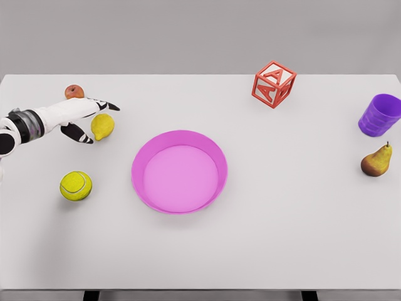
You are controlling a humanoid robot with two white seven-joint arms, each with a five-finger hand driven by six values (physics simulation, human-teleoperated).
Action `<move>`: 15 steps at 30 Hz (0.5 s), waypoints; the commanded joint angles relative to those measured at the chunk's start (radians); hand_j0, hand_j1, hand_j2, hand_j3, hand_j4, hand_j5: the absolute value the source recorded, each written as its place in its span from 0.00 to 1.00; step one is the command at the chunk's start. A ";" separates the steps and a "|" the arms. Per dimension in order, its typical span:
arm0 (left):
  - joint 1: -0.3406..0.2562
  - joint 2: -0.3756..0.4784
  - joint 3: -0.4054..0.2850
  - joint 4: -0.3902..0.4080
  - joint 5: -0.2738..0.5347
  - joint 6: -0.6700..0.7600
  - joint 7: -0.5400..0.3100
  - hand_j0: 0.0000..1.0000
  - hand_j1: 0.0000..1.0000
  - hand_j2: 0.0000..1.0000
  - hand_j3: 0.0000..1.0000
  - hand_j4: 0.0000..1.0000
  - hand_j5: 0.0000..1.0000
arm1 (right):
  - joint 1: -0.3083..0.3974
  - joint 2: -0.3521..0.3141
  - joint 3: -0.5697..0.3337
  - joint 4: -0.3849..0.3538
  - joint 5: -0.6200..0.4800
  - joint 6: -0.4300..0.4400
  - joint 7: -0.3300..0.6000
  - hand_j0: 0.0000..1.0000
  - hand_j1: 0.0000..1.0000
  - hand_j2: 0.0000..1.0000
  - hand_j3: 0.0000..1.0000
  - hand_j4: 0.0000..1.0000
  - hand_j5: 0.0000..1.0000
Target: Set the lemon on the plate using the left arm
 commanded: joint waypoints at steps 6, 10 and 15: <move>0.000 0.001 -0.033 0.013 0.006 0.002 0.000 0.91 0.91 0.91 0.91 0.91 0.91 | 0.000 0.000 0.000 0.000 0.000 0.000 0.000 1.00 1.00 1.00 1.00 1.00 1.00; 0.000 0.001 -0.033 0.011 0.007 0.002 0.000 0.87 0.87 0.87 0.87 0.87 0.87 | 0.000 0.000 0.000 0.000 0.000 0.000 0.000 1.00 1.00 1.00 1.00 1.00 1.00; 0.000 0.002 -0.033 0.011 0.010 0.002 0.000 0.73 0.73 0.73 0.73 0.73 0.73 | 0.000 0.000 0.000 -0.001 0.000 0.000 0.000 1.00 1.00 1.00 1.00 1.00 1.00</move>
